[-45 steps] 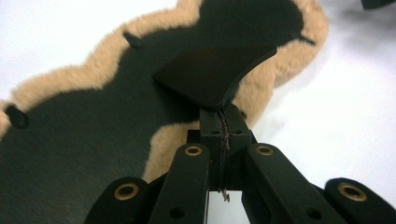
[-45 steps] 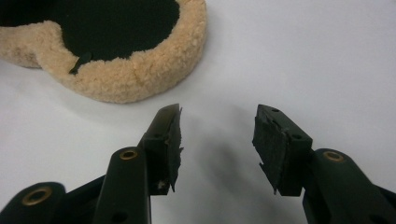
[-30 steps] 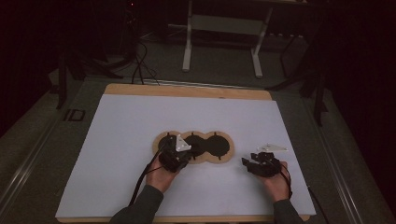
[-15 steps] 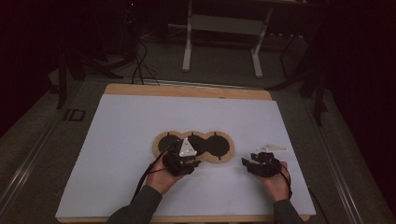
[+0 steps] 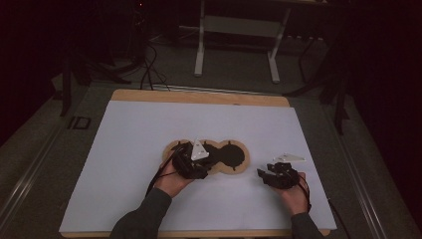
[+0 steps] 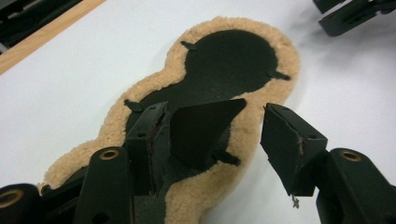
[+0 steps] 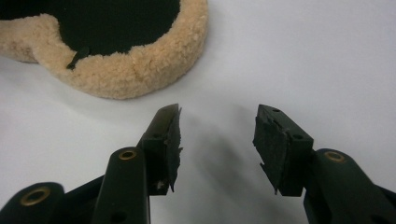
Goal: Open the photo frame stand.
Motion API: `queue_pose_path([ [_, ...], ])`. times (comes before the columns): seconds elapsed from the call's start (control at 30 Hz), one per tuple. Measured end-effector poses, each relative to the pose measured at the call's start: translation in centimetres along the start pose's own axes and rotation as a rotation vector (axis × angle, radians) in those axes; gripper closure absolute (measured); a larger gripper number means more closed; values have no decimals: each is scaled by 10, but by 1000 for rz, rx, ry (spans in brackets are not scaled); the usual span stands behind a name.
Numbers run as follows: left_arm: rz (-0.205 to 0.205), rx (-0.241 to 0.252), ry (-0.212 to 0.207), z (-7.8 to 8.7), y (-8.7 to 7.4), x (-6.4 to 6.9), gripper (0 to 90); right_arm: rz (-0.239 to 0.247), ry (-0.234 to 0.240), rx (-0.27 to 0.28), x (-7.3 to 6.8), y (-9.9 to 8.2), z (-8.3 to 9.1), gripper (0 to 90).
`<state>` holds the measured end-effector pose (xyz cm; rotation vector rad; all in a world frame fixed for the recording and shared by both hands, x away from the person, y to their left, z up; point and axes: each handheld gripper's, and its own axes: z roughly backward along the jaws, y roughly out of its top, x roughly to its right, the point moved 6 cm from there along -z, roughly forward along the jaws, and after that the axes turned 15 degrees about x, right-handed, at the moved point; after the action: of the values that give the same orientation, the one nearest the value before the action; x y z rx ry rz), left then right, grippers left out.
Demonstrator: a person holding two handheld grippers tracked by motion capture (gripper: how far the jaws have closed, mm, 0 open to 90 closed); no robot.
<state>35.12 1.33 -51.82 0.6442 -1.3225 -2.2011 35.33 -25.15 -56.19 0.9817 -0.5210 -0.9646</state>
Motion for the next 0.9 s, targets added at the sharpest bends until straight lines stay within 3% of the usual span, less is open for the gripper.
queue_pose_path([
  [0.13,-29,-31,3,-9,-3,-2,428,1,0,-3,0,0,0,502],
  [0.27,-17,-34,-8,-15,-3,-4,417,3,1,-4,0,0,0,501],
  [0.43,-51,-63,-9,-22,-5,-1,432,3,1,-5,0,0,0,501],
  [0.6,-103,-135,30,-30,-15,-3,474,3,2,-4,0,0,0,502],
  [0.7,-94,-143,50,-32,-15,-6,527,3,2,-4,0,0,0,501],
  [0.9,-108,-158,64,-39,-16,-6,534,6,2,-5,0,0,0,501],
])
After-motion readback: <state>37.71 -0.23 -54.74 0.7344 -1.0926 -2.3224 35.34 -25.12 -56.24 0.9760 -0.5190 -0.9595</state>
